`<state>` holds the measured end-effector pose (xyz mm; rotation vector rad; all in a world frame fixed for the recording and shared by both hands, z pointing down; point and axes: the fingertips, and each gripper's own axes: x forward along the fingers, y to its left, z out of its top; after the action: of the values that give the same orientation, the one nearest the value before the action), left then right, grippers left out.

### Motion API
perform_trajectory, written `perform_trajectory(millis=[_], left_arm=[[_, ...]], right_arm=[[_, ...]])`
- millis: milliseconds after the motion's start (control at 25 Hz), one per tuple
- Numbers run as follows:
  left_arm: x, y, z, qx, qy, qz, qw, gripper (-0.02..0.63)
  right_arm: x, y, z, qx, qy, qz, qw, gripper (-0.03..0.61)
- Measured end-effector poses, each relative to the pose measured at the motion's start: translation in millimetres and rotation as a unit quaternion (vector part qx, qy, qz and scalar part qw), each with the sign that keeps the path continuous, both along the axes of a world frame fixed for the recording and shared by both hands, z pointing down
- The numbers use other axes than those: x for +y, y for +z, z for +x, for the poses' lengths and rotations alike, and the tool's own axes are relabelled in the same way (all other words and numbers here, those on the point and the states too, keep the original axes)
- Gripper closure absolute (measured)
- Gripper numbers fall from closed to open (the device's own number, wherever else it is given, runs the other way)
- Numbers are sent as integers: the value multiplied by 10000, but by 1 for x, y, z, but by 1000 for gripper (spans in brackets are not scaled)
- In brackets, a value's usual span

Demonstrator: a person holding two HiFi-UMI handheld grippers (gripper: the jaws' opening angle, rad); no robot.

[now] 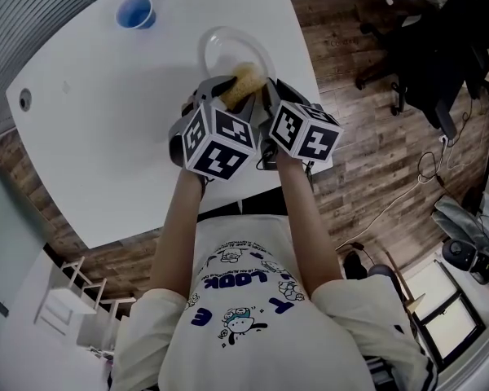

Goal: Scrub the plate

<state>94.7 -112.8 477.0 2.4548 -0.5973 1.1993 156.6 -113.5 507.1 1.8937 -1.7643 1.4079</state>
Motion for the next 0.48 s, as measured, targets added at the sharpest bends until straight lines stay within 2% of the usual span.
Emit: perform_trajectory(millis=[480], left_arm=[[14, -2, -8, 205, -192, -221, 9994, 434]], right_arm=[[0, -1, -1, 49, 12, -10, 10000, 518]])
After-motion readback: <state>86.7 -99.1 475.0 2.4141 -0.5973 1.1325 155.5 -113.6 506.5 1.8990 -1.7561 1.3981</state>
